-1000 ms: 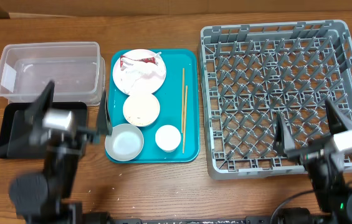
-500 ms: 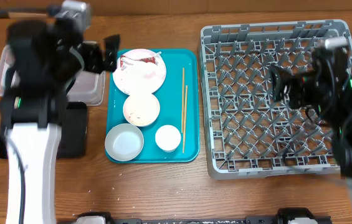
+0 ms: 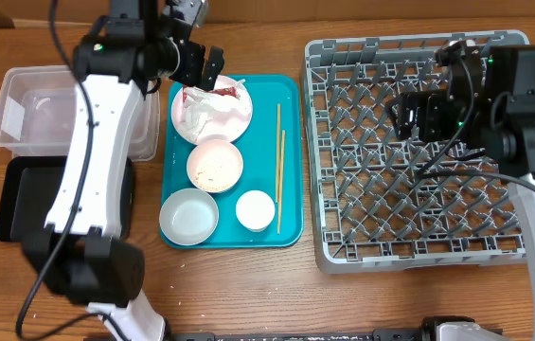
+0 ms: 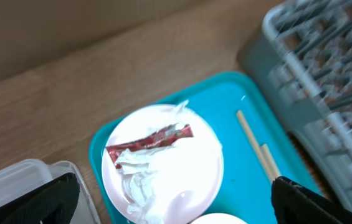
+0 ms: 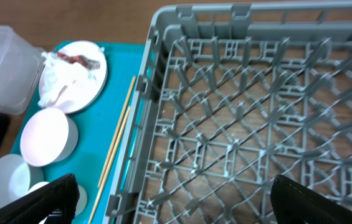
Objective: Sort waste into correct bins and load items into the dishwasher
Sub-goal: 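Reach the left gripper to the white plate and grasp the tissue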
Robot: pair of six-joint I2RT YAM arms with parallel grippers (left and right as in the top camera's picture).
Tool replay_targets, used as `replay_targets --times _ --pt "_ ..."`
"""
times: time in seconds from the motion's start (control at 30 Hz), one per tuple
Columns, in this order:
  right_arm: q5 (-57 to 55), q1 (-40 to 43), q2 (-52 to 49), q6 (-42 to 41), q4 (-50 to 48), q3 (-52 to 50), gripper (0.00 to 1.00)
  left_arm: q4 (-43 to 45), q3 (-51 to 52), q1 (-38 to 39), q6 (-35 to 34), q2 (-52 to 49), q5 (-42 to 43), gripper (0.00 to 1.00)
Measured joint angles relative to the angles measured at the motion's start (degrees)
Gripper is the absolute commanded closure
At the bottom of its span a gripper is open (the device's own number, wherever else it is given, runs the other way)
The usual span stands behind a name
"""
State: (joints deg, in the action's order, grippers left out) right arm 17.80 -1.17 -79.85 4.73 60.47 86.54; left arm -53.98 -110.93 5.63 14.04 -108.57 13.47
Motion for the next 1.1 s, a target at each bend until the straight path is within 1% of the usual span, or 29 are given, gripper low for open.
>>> replay_targets --times 0.1,0.23,0.4,0.53,0.77,0.87,0.93,0.97,1.0,1.03,1.07,1.1 --pt "1.1 0.0 -0.9 0.0 1.4 0.0 0.0 0.1 -0.1 0.0 4.3 -4.5 -0.2 0.05" --pt "1.7 0.0 -1.4 0.0 2.5 0.0 0.0 0.2 -0.1 0.0 9.7 -10.4 -0.4 0.05" --pt "2.0 0.0 -1.4 0.0 3.2 0.0 0.0 0.2 -0.1 0.0 14.6 -16.6 -0.5 0.05" --pt "2.3 0.0 -1.4 0.0 3.5 0.0 0.0 0.4 -0.1 0.0 16.3 -20.0 -0.5 0.05" --pt "2.4 0.0 -1.4 0.0 3.6 0.0 0.0 1.0 -0.1 0.0 16.6 -25.3 -0.5 0.05" --pt "2.4 0.0 -1.4 0.0 3.6 0.0 0.0 1.6 -0.1 0.0 16.8 -27.1 -0.5 0.07" --pt "2.3 0.0 -1.4 0.0 3.6 0.0 0.0 1.5 -0.5 0.0 16.8 -27.2 -0.6 0.18" --pt "2.4 0.0 -1.4 0.0 3.6 0.0 0.0 1.9 -0.6 0.0 17.0 -27.3 -0.6 0.32" --pt "2.3 0.0 -1.4 0.0 3.6 0.0 0.0 2.0 -0.6 0.0 17.6 -27.4 -0.9 0.55" --pt "2.3 0.0 -1.4 0.0 3.6 0.0 0.0 2.0 -0.6 0.0 17.6 -27.4 -0.9 0.75" --pt "2.3 0.0 -1.4 0.0 3.6 0.0 0.0 2.0 -0.7 0.0 17.7 -27.4 -0.9 0.89" --pt "2.3 0.0 -1.4 0.0 3.6 0.0 0.0 1.9 -0.7 0.0 17.7 -27.4 -0.9 0.96"
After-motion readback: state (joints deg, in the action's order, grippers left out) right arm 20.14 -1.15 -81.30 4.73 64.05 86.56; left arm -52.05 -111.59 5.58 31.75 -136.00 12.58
